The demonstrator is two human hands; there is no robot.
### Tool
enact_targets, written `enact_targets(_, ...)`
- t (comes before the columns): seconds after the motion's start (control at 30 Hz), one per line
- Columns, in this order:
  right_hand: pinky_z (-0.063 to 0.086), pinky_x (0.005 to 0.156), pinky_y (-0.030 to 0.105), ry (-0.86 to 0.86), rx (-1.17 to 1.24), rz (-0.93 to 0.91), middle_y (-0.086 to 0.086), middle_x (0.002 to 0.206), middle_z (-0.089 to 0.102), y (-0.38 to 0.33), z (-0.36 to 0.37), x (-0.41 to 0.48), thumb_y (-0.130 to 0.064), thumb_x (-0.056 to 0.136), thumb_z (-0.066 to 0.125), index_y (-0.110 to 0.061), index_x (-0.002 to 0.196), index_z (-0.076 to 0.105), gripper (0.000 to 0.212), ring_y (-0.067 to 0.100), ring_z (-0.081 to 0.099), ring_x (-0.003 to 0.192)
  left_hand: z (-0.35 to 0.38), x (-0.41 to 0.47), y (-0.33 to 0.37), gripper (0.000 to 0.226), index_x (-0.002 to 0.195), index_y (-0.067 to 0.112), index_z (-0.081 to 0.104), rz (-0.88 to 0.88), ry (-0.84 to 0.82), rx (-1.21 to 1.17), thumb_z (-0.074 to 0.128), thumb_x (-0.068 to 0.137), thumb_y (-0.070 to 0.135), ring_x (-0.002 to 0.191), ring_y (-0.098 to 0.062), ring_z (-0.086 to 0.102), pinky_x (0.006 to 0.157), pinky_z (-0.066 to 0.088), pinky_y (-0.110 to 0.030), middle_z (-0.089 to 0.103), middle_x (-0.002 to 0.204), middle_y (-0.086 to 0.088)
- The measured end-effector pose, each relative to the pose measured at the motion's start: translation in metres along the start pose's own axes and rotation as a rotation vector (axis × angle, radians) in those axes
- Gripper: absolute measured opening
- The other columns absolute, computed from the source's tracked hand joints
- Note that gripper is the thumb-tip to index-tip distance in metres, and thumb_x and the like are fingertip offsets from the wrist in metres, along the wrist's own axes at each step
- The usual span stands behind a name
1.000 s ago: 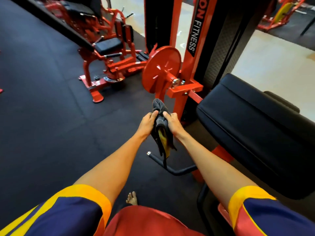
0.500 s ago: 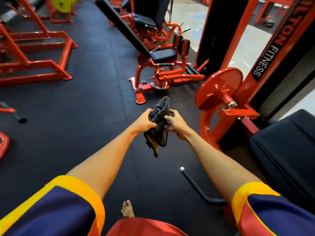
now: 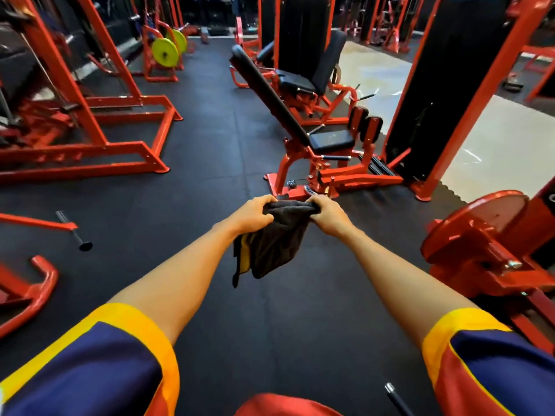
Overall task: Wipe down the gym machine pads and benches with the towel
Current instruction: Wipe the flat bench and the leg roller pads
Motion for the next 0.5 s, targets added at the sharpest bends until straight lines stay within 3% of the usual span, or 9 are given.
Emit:
enact_targets(0.1,0.055,0.086,0.045,0.087,0.087,0.067,0.000,0.098,0.071,-0.011,-0.009,0.045,-0.017,0.081,0.062,-0.031,0.097,0.063,0.021,0.028,0.067,0.096,-0.040,0.029,-0.015,0.059,0.129,0.030,0.052,0.037,-0.048,0.083,0.085,0.080,0.032,0.107,-0.013,0.060,0.088,0.047,-0.027,0.062,0.118,0.005)
enact_targets(0.17,0.057,0.083,0.045,0.096,0.127,0.073,0.001,0.095,0.072,-0.015,-0.013,0.071,-0.018,0.081,0.064,-0.029,0.098,0.065,0.021,0.024,0.067,0.090,-0.055,0.047,-0.024,0.067,0.135,0.029,0.047,0.044,-0.081,0.150,0.085,0.080,0.023,0.105,-0.014,0.059,0.087,0.049,-0.029,0.060,0.121,0.004)
enact_targets(0.3,0.058,0.081,0.047,0.083,0.155,0.065,-0.008,0.087,0.070,-0.005,-0.015,0.139,-0.033,0.077,0.070,-0.038,0.091,0.063,0.016,0.020,0.068,0.086,-0.086,0.103,-0.039,0.044,0.126,0.028,0.047,0.053,0.009,0.203,0.062,0.088,0.009,0.087,-0.015,0.063,0.065,0.047,-0.025,0.066,0.107,-0.005)
enact_targets(0.5,0.042,0.071,0.027,0.115,0.247,0.026,-0.008,0.083,0.063,0.009,-0.033,0.250,-0.012,0.089,0.073,-0.020,0.102,0.065,0.018,0.008,0.057,0.075,-0.132,0.211,-0.048,0.030,0.121,0.029,0.050,0.073,0.165,0.168,0.050,0.097,0.011,0.088,-0.018,0.064,0.075,0.054,-0.037,0.065,0.100,-0.002)
Point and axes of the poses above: each hand's wrist, its own x-axis towards the middle knuckle, its own z-axis out of the palm, y = z × x, the point moved 6 cm from there along x, towards the middle knuckle
